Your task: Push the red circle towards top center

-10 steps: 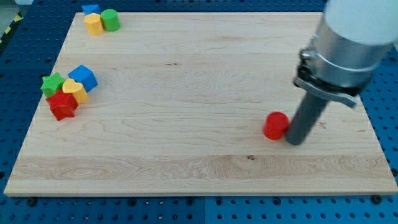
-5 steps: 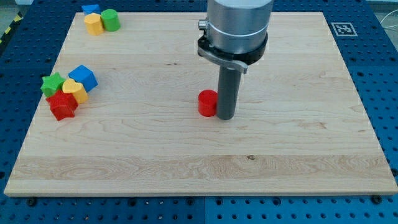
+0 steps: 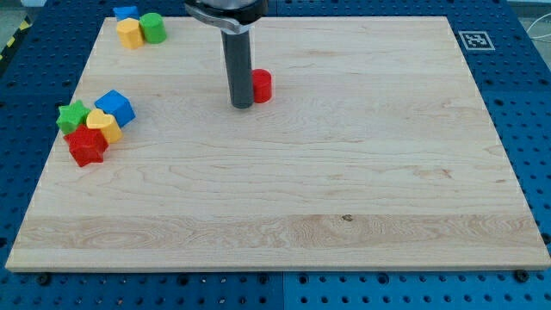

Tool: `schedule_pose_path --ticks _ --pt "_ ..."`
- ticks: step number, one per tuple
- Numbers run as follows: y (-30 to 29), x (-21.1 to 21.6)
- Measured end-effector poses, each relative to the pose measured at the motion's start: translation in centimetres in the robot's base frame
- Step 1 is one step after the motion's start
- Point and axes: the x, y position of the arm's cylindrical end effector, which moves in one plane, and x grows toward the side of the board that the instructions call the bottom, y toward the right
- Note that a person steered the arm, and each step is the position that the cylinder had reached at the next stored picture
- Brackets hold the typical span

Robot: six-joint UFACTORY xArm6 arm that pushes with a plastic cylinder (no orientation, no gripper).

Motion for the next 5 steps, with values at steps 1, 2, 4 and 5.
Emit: schedule_pose_path --ticks 1,2,4,5 --pt "2.3 -0.2" --pt "3.5 -3.0" --pt "4.9 -6.7" --pt "6.5 -8.4"
